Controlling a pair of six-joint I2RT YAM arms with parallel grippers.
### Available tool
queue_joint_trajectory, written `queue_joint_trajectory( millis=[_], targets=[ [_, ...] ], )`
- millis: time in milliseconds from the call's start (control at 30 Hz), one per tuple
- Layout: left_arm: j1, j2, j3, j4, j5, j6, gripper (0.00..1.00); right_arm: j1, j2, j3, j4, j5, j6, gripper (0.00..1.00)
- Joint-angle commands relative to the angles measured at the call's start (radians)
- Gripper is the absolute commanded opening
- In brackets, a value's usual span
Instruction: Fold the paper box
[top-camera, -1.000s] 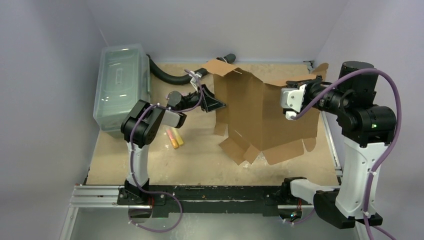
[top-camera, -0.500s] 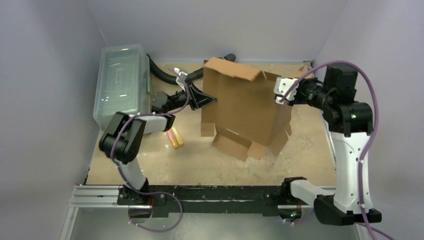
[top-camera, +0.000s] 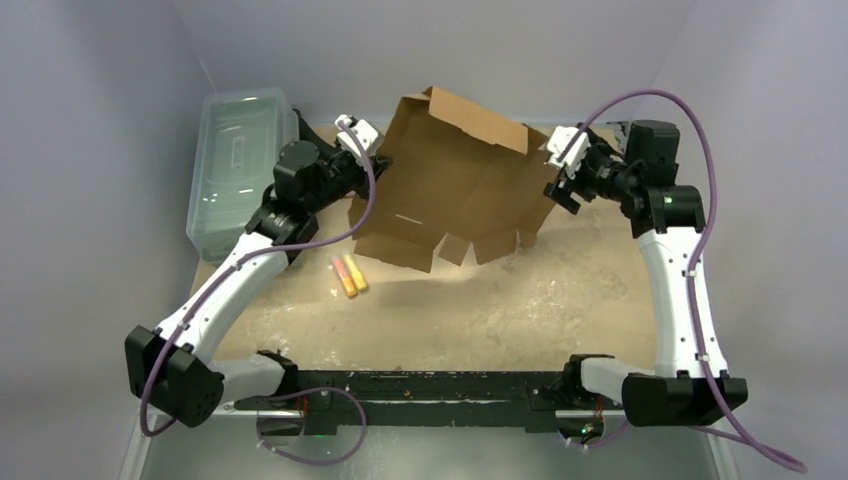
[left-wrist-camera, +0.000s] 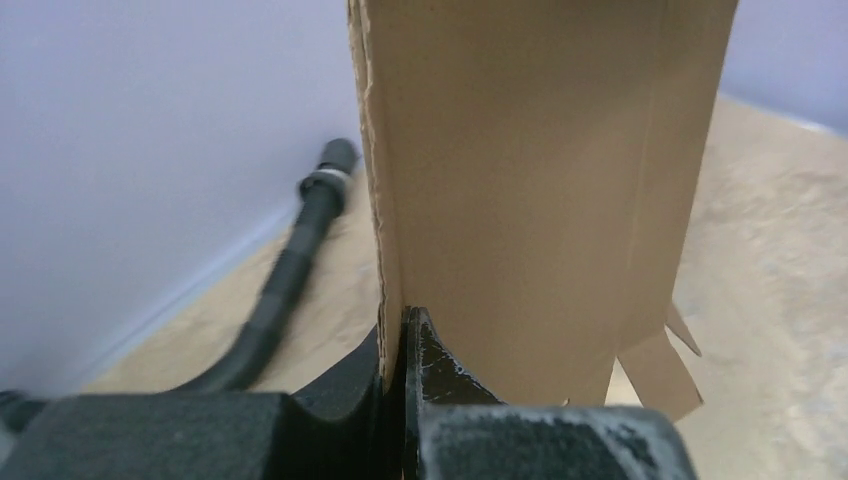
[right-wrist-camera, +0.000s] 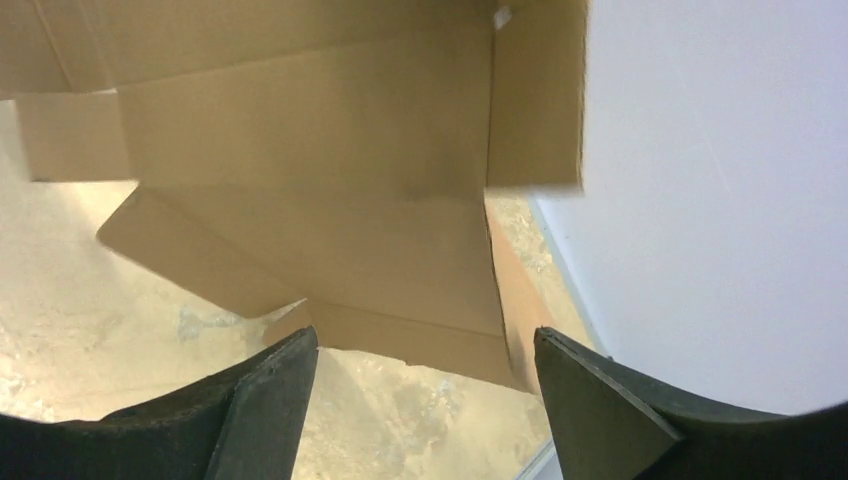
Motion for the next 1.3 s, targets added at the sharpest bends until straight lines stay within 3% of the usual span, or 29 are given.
queue_joint_trajectory(
  millis=[0, 100, 267, 367, 533, 667, 733, 900, 1100, 1267],
  targets=[
    [-0.026, -0.071, 0.144, -0.322, -0.236, 0.269, 0.00, -0.128, -0.032, -0.042, 0.119, -0.234, 0.126, 0.85],
    [-0.028, -0.102, 0.223, -0.388, -0.290, 0.319, 0.00, -0.215, -0.036, -0.079, 0.138, -0.365, 0.139, 0.88],
    [-0.032, -0.129, 0.301, -0.458, -0.345, 0.349, 0.00, -0.258, -0.050, -0.165, 0.246, -0.417, 0.193, 0.90],
    [-0.035, -0.150, 0.305, -0.460, -0.359, 0.347, 0.00, -0.294, -0.047, -0.232, 0.386, -0.444, 0.307, 0.92],
    [-0.045, -0.169, 0.330, -0.462, -0.334, 0.311, 0.00, -0.345, -0.005, -0.462, 0.837, -0.593, 0.773, 0.93],
    [-0.051, -0.173, 0.350, -0.459, -0.319, 0.283, 0.00, -0.346, 0.029, -0.834, 1.708, -0.561, 1.396, 0.98],
    [-0.052, -0.180, 0.346, -0.455, -0.304, 0.278, 0.00, -0.345, 0.082, -0.922, 1.973, -0.529, 1.522, 0.99],
    [-0.055, -0.201, 0.317, -0.443, -0.285, 0.267, 0.00, -0.317, 0.280, -0.886, 2.043, -0.445, 1.619, 0.99],
    [-0.055, -0.218, 0.298, -0.442, -0.273, 0.245, 0.00, -0.254, 0.560, -0.866, 2.618, -0.436, 1.986, 0.99],
    [-0.055, -0.223, 0.282, -0.435, -0.263, 0.212, 0.00, -0.233, 0.680, -0.832, 2.688, -0.427, 2.024, 0.99]
  ],
)
